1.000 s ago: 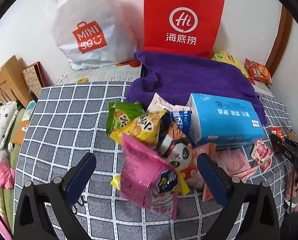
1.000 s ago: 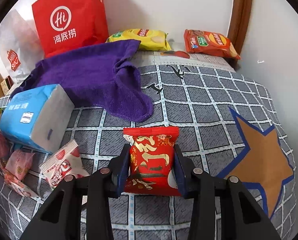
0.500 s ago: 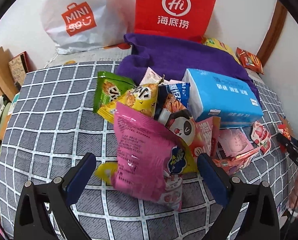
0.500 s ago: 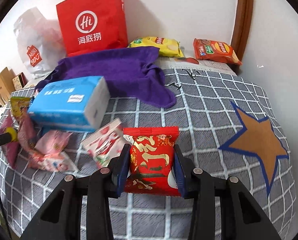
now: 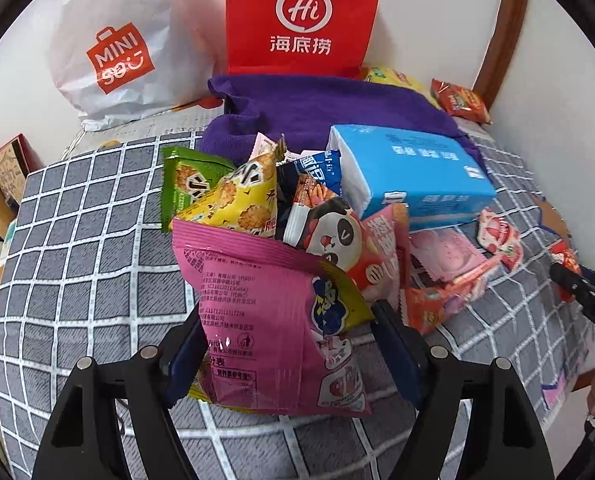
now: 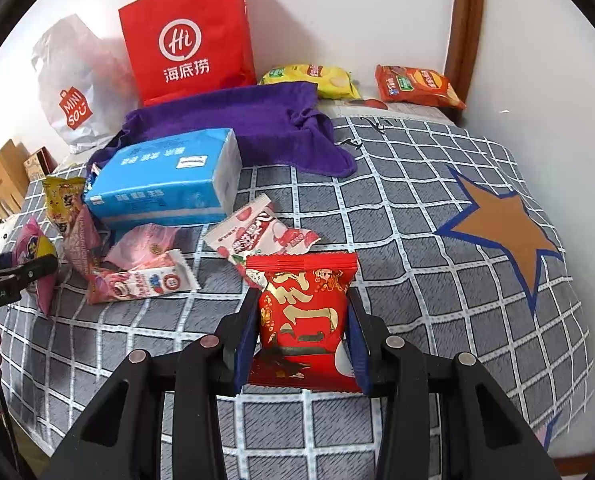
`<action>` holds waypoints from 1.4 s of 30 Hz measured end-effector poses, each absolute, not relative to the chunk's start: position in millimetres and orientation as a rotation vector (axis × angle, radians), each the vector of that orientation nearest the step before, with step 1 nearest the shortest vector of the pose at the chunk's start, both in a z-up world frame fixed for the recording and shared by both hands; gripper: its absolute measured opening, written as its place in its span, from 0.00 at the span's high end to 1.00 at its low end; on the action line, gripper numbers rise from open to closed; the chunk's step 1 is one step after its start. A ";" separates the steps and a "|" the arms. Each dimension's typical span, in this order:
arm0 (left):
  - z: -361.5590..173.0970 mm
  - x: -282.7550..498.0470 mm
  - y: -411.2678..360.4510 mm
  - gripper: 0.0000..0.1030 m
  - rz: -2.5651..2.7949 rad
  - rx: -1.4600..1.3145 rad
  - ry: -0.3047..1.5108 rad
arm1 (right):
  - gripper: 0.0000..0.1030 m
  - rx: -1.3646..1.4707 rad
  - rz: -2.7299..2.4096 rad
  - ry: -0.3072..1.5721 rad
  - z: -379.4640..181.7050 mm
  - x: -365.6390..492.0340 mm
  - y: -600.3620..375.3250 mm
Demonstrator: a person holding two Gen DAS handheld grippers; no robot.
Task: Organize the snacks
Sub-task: 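Lift the red candy packet with the right gripper while the left gripper grasps the pink snack bag, then carry both packets onto the purple towel and open both grippers to release them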
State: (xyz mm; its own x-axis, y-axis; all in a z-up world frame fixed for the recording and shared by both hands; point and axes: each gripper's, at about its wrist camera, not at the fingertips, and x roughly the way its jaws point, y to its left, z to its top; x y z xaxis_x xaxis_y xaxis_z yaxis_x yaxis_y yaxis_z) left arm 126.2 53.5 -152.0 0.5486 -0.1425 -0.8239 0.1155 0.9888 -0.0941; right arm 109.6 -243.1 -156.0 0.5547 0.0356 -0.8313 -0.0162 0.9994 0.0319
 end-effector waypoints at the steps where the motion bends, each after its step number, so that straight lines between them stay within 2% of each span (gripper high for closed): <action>1: -148.9 123.9 55.7 0.25 -0.155 -0.036 0.973 | 0.61 0.028 0.031 0.979 -152.9 107.8 -241.6; 15: -88.2 113.5 52.0 0.25 -0.225 -0.104 0.893 | 0.61 0.094 0.079 0.939 -112.7 114.2 -225.4; 42: -34.6 225.7 29.3 0.25 -0.232 -0.076 0.869 | 0.61 0.017 0.131 0.882 -72.6 235.9 -193.9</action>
State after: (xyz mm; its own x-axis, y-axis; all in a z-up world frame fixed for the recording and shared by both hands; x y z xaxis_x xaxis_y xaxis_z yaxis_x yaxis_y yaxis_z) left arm 225.7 29.3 -34.6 0.6225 -0.2329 -0.7472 0.1715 0.9721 -0.1601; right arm 235.9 -193.9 -72.6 0.6281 0.1214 -0.7686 -0.1072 0.9918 0.0690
